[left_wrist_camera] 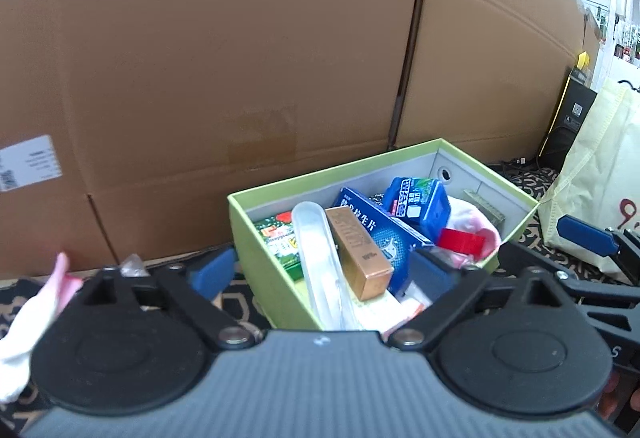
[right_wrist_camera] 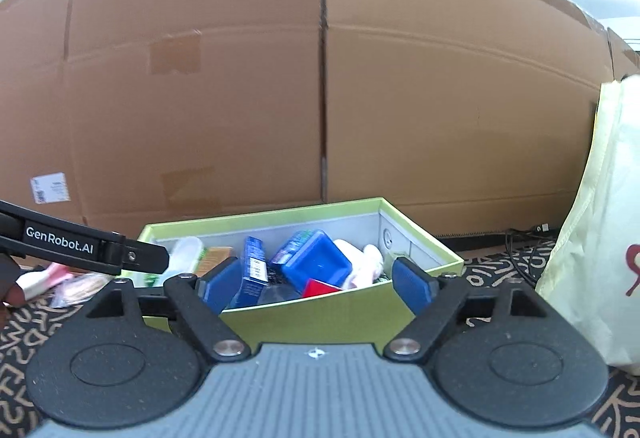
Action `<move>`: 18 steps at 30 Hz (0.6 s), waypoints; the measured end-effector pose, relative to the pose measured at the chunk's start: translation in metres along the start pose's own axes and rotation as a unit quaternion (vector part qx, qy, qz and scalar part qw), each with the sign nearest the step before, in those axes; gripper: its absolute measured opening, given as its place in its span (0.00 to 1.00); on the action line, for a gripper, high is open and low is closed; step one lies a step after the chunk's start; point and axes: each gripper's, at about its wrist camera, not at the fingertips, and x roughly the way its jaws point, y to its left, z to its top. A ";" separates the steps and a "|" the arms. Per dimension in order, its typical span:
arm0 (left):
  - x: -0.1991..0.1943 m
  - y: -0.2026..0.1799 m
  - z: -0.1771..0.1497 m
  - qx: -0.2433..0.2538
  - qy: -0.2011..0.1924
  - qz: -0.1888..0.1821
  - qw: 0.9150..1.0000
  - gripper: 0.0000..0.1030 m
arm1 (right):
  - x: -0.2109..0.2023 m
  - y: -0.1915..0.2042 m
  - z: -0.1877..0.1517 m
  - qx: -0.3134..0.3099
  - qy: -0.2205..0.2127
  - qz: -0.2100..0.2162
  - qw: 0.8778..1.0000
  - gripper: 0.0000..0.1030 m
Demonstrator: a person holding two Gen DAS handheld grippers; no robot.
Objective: Organize objects
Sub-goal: 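Withdraw both grippers back toward the remaining items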
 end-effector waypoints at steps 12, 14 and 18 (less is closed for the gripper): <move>-0.082 0.013 -0.029 -0.010 -0.005 0.052 0.999 1.00 | -0.065 0.042 -0.005 -0.010 -0.011 0.054 0.998 0.87; -0.092 0.017 -0.036 -0.011 -0.004 0.058 0.998 1.00 | -0.070 0.049 -0.009 -0.007 -0.005 0.063 0.998 0.87; -0.111 0.028 -0.055 -0.008 0.003 0.074 0.997 1.00 | -0.081 0.065 -0.020 -0.001 0.006 0.078 0.997 0.87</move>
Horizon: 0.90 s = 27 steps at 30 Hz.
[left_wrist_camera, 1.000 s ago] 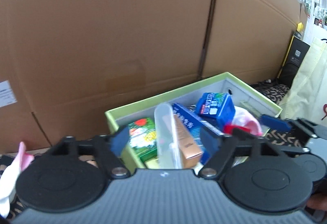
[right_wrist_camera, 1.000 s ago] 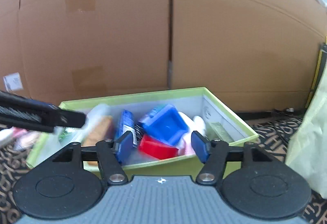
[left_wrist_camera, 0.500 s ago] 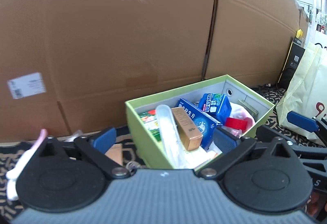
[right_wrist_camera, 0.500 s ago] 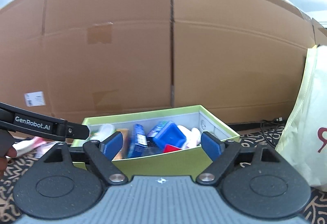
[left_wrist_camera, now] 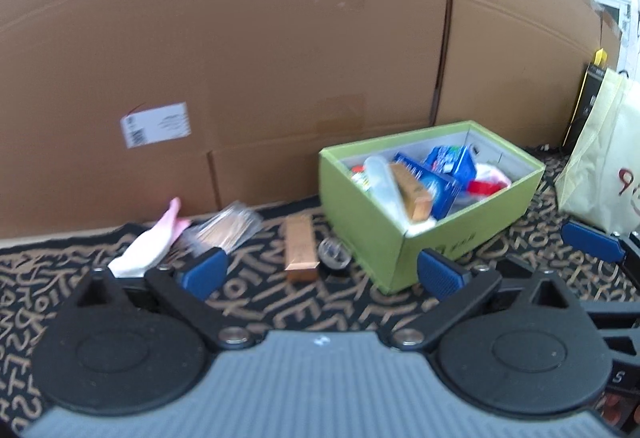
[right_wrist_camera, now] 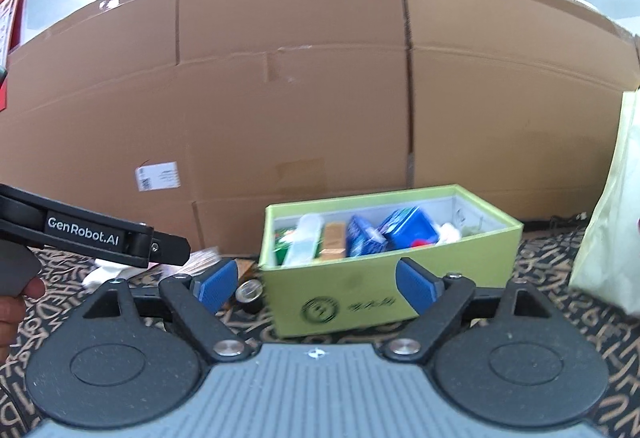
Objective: Organize objects
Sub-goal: 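Withdraw both grippers back toward the remaining items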
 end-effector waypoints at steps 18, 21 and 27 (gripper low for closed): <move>0.006 0.136 -0.079 -0.114 0.042 0.062 0.991 1.00 | 0.045 0.094 -0.049 0.000 0.099 0.083 0.992 0.87; 0.019 0.152 -0.068 -0.124 0.031 0.073 0.989 1.00 | 0.054 0.108 -0.051 -0.005 0.105 0.083 0.991 0.87; 0.065 0.176 -0.042 -0.123 0.026 0.099 0.987 0.99 | 0.070 0.121 -0.050 -0.013 0.115 0.079 0.990 0.86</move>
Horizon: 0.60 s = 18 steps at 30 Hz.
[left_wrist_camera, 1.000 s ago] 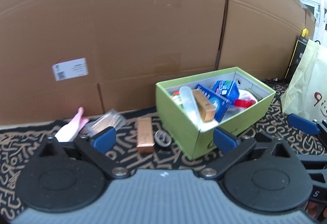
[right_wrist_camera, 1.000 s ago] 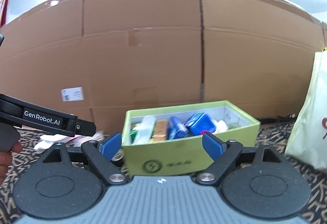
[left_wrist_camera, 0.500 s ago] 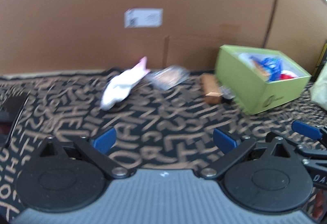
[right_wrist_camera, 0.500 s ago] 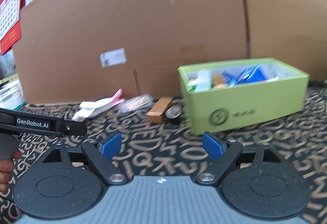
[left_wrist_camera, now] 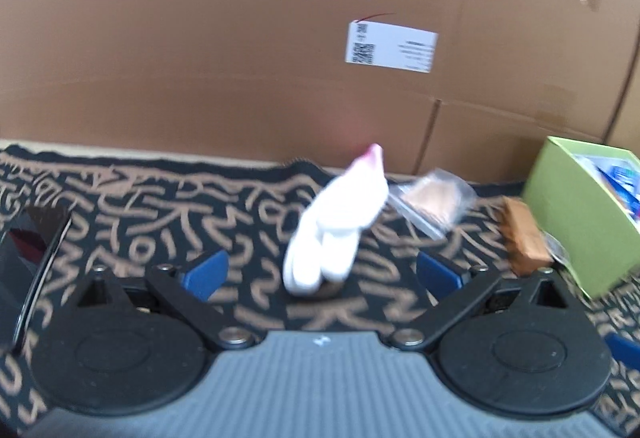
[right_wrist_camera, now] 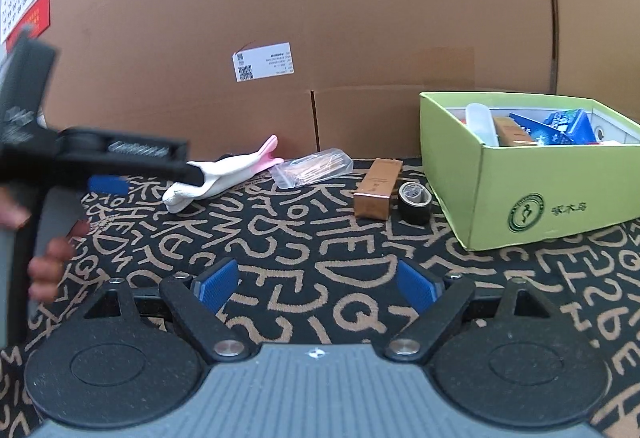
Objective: Organize objects
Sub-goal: 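Withdraw both grippers back toward the remaining items, then grasp the white-pink glove with the left gripper while the right grasps the cotton-swab bag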
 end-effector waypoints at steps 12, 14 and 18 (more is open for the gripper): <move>0.043 0.007 0.003 0.032 0.050 -0.037 0.998 0.24 | 0.069 0.010 0.044 -0.033 0.000 0.005 0.999 0.84; 0.039 0.011 -0.002 0.029 0.047 -0.046 0.997 0.24 | 0.089 0.013 0.054 -0.052 0.005 0.015 0.999 0.84; 0.037 0.015 -0.005 0.024 0.041 -0.055 0.997 0.24 | 0.133 0.018 0.075 -0.102 0.017 0.015 0.994 0.84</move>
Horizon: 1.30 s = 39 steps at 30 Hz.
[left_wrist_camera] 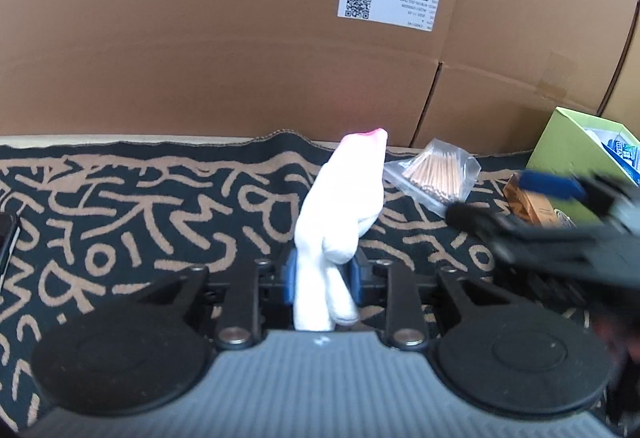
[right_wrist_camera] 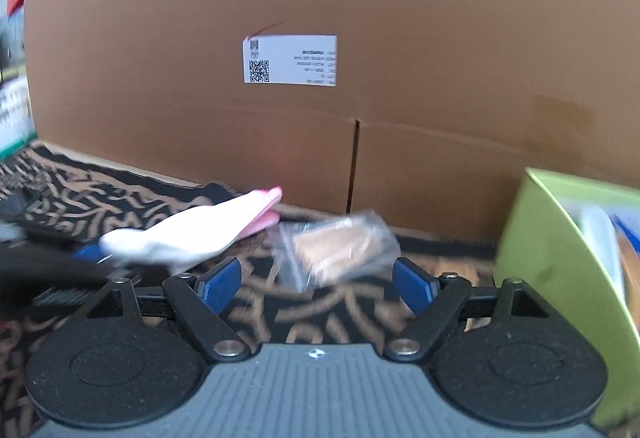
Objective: Organize objects
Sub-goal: 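Grasp the white-pink glove with the left gripper while the right grasps the cotton-swab bag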
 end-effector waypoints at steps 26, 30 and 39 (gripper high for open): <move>-0.061 -0.031 -0.047 0.035 0.031 -0.105 0.993 0.21 | -0.109 -0.013 -0.073 0.032 0.075 0.090 0.993 0.36; -0.085 -0.044 -0.065 0.045 0.046 -0.129 0.990 0.21 | -0.151 -0.021 -0.100 0.071 0.077 0.083 0.991 0.39; -0.110 -0.064 -0.065 0.057 0.007 -0.080 0.995 0.77 | -0.189 -0.024 -0.119 0.103 0.034 0.044 0.993 0.76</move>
